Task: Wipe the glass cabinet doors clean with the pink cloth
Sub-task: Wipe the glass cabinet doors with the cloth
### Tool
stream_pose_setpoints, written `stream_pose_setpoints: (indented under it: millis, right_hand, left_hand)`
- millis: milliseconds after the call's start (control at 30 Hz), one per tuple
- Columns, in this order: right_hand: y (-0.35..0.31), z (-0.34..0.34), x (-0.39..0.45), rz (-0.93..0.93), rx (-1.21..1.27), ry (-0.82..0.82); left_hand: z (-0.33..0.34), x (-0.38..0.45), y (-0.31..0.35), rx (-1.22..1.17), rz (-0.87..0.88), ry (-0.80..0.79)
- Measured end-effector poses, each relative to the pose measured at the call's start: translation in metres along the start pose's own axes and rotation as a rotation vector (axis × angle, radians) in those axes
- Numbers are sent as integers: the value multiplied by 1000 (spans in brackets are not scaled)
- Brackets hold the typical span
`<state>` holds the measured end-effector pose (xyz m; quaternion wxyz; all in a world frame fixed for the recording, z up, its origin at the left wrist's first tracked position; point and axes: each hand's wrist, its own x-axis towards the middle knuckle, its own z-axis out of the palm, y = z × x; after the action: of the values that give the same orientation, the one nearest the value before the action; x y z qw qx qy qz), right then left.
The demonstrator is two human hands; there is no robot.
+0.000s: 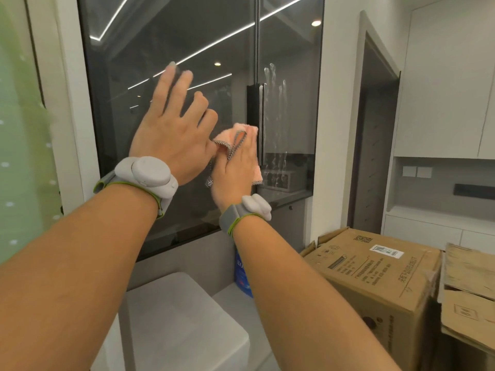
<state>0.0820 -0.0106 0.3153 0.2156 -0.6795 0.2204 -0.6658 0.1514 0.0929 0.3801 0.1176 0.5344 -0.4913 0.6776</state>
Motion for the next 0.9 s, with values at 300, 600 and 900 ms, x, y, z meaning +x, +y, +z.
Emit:
stream_pose_setpoints:
  millis: [300, 600, 900]
  right_hand:
    - [42, -6, -42, 121, -59, -114]
    - [27, -17, -26, -277, -144, -245]
    - [48, -14, -63, 48, -158, -154]
  left_hand:
    - [-16, -3, 20, 47, -65, -143]
    - [-30, -2, 26, 13, -121, -258]
    - [-28, -5, 25, -22, -126, -272]
